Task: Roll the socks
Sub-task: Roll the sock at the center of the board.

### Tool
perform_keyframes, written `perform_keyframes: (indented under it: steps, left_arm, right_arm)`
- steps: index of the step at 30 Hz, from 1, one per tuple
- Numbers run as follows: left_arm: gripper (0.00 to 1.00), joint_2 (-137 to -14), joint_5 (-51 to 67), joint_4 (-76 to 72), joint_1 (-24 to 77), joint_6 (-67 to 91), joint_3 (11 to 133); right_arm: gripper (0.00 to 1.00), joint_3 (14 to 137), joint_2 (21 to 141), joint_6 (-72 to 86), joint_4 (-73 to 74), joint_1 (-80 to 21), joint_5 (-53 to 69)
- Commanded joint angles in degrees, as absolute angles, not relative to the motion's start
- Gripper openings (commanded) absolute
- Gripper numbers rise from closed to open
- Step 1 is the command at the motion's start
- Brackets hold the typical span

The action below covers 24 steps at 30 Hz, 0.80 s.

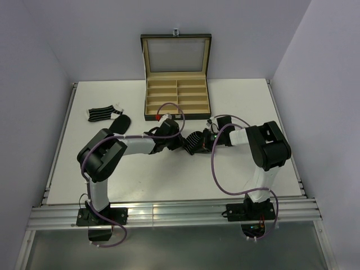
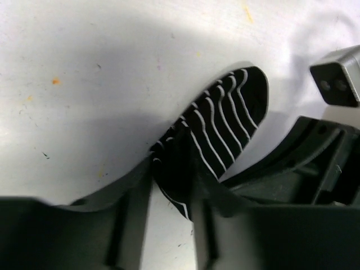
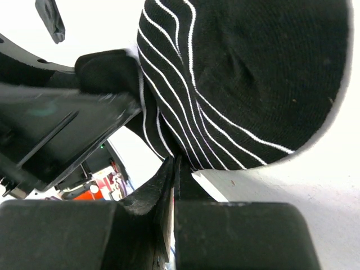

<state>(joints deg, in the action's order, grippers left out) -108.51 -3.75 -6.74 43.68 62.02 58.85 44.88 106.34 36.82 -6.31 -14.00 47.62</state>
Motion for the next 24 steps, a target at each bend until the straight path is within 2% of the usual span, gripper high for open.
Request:
perform_keyframes:
  steps: [1, 4, 7, 10, 15, 19, 24]
  left_arm:
    - [0.34, -112.2, -5.0, 2.6, 43.6, 61.9, 59.9]
    - [0.20, -113.0, -5.1, 4.6, 43.6, 61.4, 60.9]
    - [0.12, -113.0, -5.7, 5.8, 43.6, 60.7, 61.5]
    - [0.06, -112.7, -6.3, 8.0, 43.8, 59.7, 62.8]
    - [0.03, -112.3, -6.9, 12.9, 44.2, 57.6, 65.7]
    - [0.03, -111.5, -6.7, 15.3, 44.1, 56.1, 66.4]
    - [0.03, -112.1, -6.2, 18.3, 43.7, 54.2, 68.7]
  right_arm:
    - [0.00, 45.3, 107.3, 32.9, -2.4, -13.3, 38.8]
    - [0.02, 45.3, 105.1, 31.2, -1.0, -13.5, 37.1]
    - [0.11, 45.4, 101.5, 28.5, 1.4, -15.0, 32.8]
    - [0.26, 44.4, 95.7, 26.3, 2.1, -17.7, 27.2]
    - [0.36, 43.4, 84.9, 22.1, 4.8, -24.0, 13.9]
    - [0.37, 42.3, 78.2, 17.5, 3.0, -31.7, 3.9]
    - [0.38, 39.5, 77.9, 13.5, -2.4, -40.1, -4.9]
